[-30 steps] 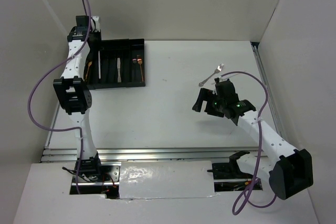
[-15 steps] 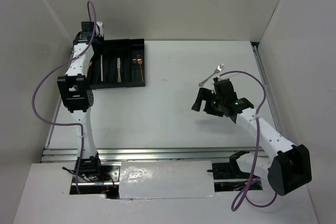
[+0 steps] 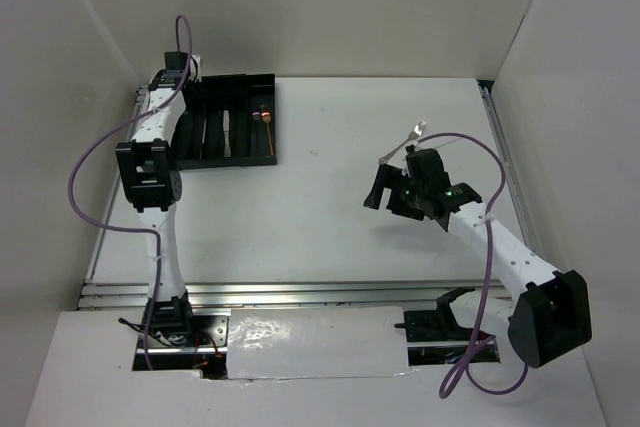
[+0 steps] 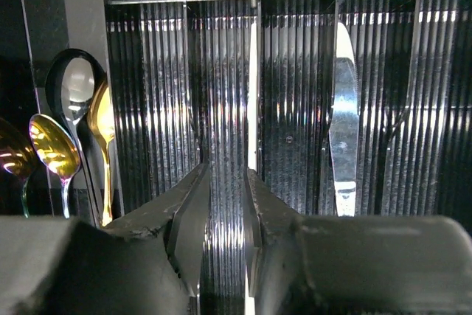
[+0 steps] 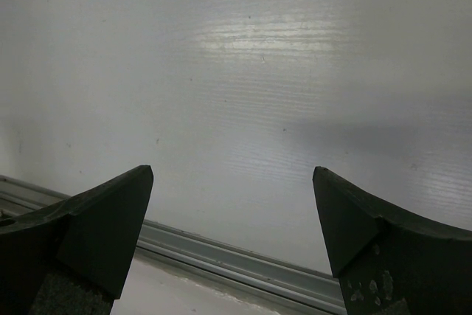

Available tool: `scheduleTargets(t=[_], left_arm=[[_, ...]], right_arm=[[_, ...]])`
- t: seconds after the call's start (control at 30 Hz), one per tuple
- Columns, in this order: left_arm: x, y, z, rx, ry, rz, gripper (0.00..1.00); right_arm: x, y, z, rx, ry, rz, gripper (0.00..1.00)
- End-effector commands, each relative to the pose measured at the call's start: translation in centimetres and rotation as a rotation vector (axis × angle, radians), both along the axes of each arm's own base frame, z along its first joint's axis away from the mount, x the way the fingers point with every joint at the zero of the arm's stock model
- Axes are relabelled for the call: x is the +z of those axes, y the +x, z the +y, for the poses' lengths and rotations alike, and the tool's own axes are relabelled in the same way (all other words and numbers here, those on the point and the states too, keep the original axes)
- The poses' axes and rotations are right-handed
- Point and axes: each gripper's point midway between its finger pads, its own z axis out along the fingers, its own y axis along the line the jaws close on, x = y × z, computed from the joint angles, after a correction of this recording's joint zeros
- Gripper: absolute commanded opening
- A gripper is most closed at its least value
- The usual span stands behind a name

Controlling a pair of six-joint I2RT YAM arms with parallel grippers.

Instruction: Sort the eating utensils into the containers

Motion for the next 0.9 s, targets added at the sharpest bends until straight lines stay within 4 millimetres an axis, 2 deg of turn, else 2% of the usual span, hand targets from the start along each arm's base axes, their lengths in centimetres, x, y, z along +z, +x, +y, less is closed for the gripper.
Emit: scheduleTargets(t=[0.0,0.07,0.2,0.23,0.27,0.3,0.37,0.4,0.43,0.47,0.5,0.53,0.57,0.6,0.63,0.67,0.7,0.73,0.77,0.8,0.83,0.87], left_arm=[[0.5,0.8,0.1,0.024,0.033,-0.041,0.38],[1.4,0.7,0.1,0.030,0.032,-0.057,0.38],[4.5,0.3,0.3,0.051,0.034,-0.095,0.38],[6.4,-0.2,0.3,0.060,0.026,-0.121,0.38],[7.2,-0.6,0.1,0.062,0.020,-0.125,0.38],[9.9,-1.3,-0.1,0.064,0.012,-0.165,0.38],[11.2,-3.1,-1.3,0.085,-0.013,-0.150,0.38],[13.4,-4.4,-1.3,0.114,0.031,-0.166,0.37],[14.3,-5.4,-1.8,0.112,0.067,-0.163,0.37],[14.7,-6.5,-4.3,0.085,0.103,-0.149,0.37],[15.9,-8.6,-3.9,0.121,0.171,-0.149,0.37],[16.5,-9.6,-4.7,0.127,0.183,-0.159,0.37],[16.7,-10.6,-6.6,0.128,0.188,-0.173,0.37],[17.0,-12.4,-7.7,0.123,0.139,-0.195,0.38],[17.5,-13.1,-9.0,0.096,0.099,-0.230,0.38],[17.5,-13.8,-10.8,0.068,0.062,-0.255,0.39],[17.4,-15.2,-11.4,0.083,0.009,-0.285,0.45],[17.1,-15.8,-12.3,0.051,-0.043,-0.285,0.47],[17.4,-16.7,-12.6,0.047,-0.077,-0.292,0.48],[15.7,-17.6,-12.7,0.047,-0.100,-0.244,0.48],[15.1,-18.2,-13.1,0.029,-0.127,-0.220,0.48],[15.4,-19.1,-13.3,0.024,-0.142,-0.227,0.48]], right_arm=[[2.3,1.8,0.2,-0.017,0.017,-0.069,0.98],[2.5,1.7,0.2,-0.022,0.020,-0.070,0.98],[3.4,1.4,0.0,-0.033,0.023,-0.091,0.98],[3.4,1.3,-0.3,-0.044,0.013,-0.094,0.98],[4.1,1.4,-0.5,-0.053,0.008,-0.115,0.98],[4.1,1.4,-0.9,-0.068,-0.006,-0.115,0.99],[4.5,1.7,-2.1,-0.115,-0.055,-0.127,0.99],[4.5,1.9,-2.8,-0.132,-0.062,-0.116,0.98],[5.0,2.2,-2.6,-0.112,-0.040,-0.110,0.99],[4.1,2.1,-1.9,-0.072,-0.009,-0.042,0.98],[3.5,1.9,-2.3,-0.086,-0.018,0.012,0.98],[3.4,2.4,-2.8,-0.108,-0.026,0.028,1.00],[2.7,3.1,-4.3,-0.193,-0.082,0.042,1.00],[1.1,3.3,-5.5,-0.258,-0.132,0.101,1.00],[1.1,4.4,-7.6,-0.361,-0.135,0.112,1.00],[0.8,5.1,-8.6,-0.405,-0.140,0.130,1.00],[0.1,6.3,-9.4,-0.439,-0.138,0.148,1.00],[0.7,7.9,-10.8,-0.482,-0.125,0.124,0.99],[0.8,8.9,-11.5,-0.498,-0.132,0.110,0.98],[-0.1,10.5,-11.7,-0.499,-0.130,0.118,0.94],[0.8,12.4,-11.9,-0.483,-0.121,0.091,0.90],[0.6,13.4,-12.2,-0.473,-0.116,0.103,0.87]])
